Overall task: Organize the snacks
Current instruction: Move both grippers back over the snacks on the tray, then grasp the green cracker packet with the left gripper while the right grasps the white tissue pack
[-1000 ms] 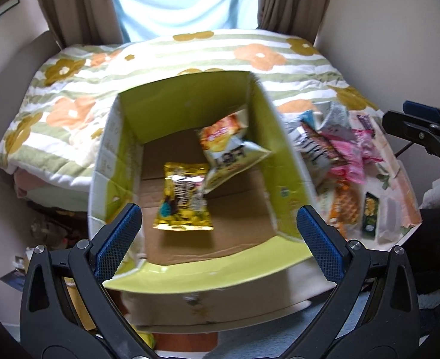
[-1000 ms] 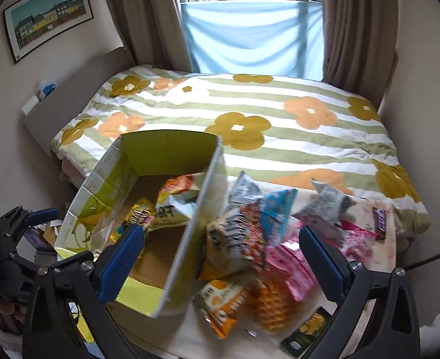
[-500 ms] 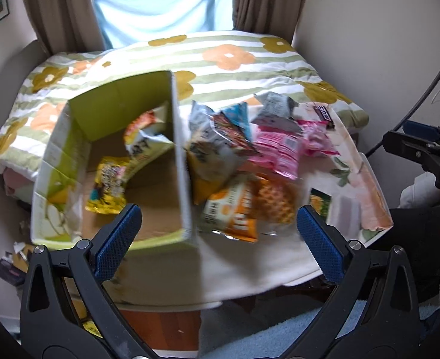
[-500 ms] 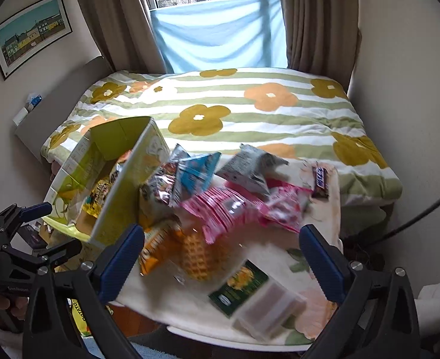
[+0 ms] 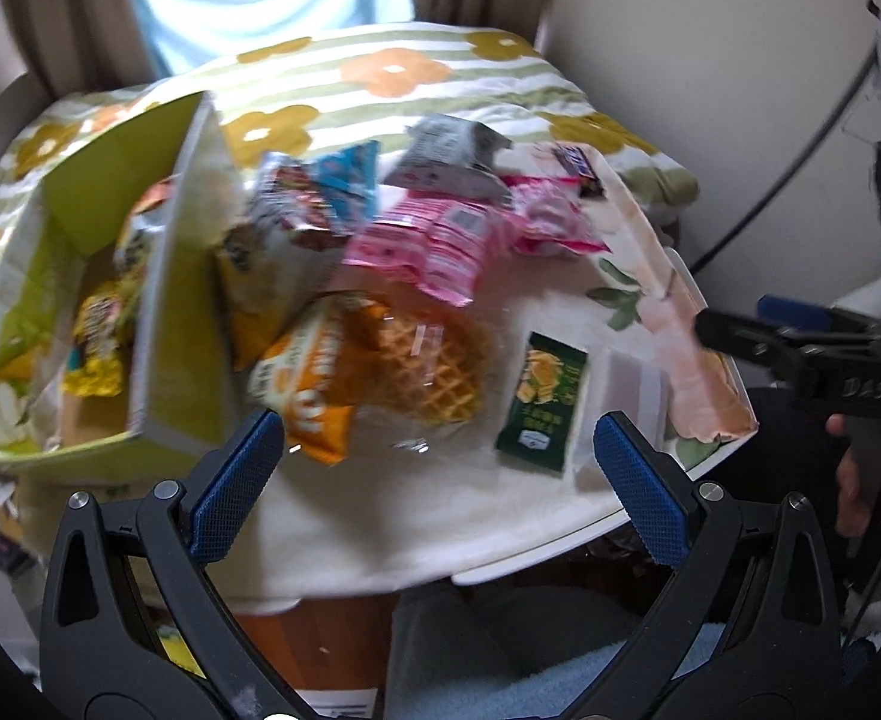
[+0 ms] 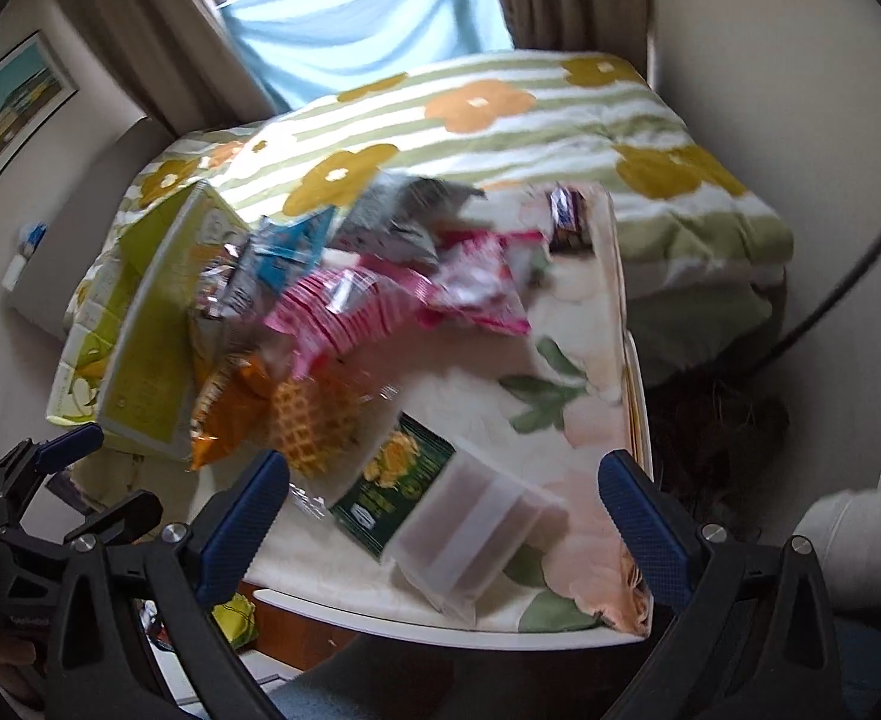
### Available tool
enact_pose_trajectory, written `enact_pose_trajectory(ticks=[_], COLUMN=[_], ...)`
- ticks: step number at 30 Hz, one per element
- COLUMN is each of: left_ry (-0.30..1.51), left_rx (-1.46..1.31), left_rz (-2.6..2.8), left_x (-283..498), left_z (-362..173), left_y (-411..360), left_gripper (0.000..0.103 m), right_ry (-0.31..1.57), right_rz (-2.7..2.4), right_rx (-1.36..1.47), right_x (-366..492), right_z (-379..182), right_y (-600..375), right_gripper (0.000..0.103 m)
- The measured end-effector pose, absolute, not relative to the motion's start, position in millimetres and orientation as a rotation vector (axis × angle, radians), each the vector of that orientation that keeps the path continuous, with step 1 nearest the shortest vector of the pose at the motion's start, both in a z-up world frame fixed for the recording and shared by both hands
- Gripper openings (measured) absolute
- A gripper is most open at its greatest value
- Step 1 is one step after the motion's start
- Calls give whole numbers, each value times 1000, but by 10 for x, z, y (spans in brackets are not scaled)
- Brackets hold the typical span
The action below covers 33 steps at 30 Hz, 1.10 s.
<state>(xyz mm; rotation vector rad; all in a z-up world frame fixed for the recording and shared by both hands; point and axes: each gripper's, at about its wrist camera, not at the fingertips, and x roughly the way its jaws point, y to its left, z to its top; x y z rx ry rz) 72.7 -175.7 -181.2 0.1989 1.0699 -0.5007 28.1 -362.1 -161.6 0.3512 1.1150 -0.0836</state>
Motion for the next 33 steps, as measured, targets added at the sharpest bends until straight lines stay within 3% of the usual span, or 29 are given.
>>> enact_pose_trajectory(ticks=[15, 18, 22, 33], left_ry=[1003, 988, 960, 933], left_rx=[445, 474, 520, 554], left_rz=[-678, -711, -752, -819], left_x=[706, 674, 644, 632], left_z=[-2570, -2650, -2730, -2794], left_y=[-2294, -2325, -2395, -2446], left_gripper=[103, 103, 103, 103], right_ry=[1181, 1187, 1195, 1233], right_rz=[-283, -308, -340, -432], right_rx=[581, 591, 597, 449], right_x=[168, 205, 257, 339], right_z=[-2431, -2498, -2583, -2667], right_y=[-3630, -3596, -3518, -3351], right_gripper=[97, 92, 75, 67])
